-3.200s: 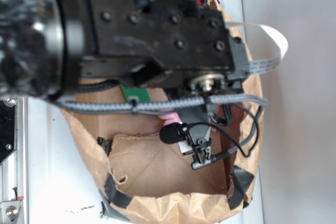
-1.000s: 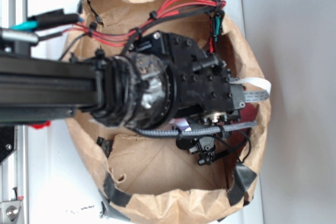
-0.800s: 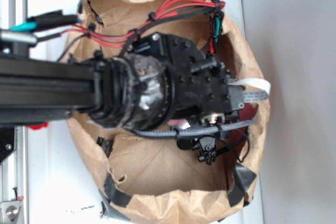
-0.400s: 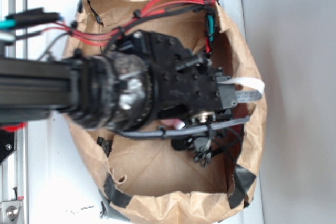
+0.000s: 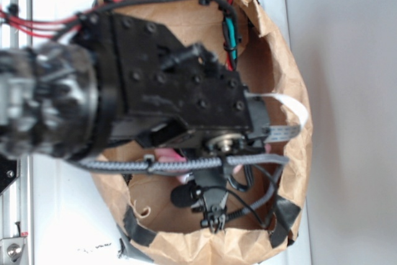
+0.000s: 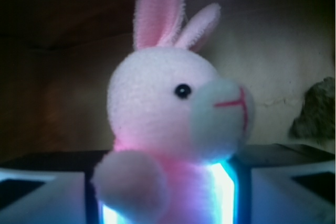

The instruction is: Grab the pink bunny.

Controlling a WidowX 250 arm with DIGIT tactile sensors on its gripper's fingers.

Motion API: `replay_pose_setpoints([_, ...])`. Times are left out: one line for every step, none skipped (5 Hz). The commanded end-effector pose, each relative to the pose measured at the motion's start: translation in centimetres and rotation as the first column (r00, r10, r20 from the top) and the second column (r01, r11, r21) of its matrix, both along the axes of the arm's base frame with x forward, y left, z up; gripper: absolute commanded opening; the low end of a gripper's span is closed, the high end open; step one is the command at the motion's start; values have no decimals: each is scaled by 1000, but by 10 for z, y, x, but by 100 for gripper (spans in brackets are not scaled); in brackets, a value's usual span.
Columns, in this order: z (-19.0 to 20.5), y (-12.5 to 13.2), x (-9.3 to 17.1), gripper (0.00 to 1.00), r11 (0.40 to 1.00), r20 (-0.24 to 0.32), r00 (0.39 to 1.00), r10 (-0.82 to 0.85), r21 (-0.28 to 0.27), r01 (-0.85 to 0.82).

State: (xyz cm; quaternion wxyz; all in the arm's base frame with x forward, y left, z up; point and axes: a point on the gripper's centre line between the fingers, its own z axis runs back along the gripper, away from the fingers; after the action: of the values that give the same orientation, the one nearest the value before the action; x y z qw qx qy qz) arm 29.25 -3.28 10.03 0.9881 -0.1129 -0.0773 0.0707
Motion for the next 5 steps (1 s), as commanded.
replay_pose_setpoints([65,-1,-5,0,997,115,993,37,62,-44])
replay_pose_setpoints([78,9,-12,0,994,171,983,65,77,-79])
replay_pose_setpoints([89,28,-18,0,995,138,989,52,75,-63])
replay_pose_setpoints([91,44,-18,0,996,115,992,55,63,-63])
replay_pose_setpoints([92,50,-21,0,996,114,993,35,72,-44])
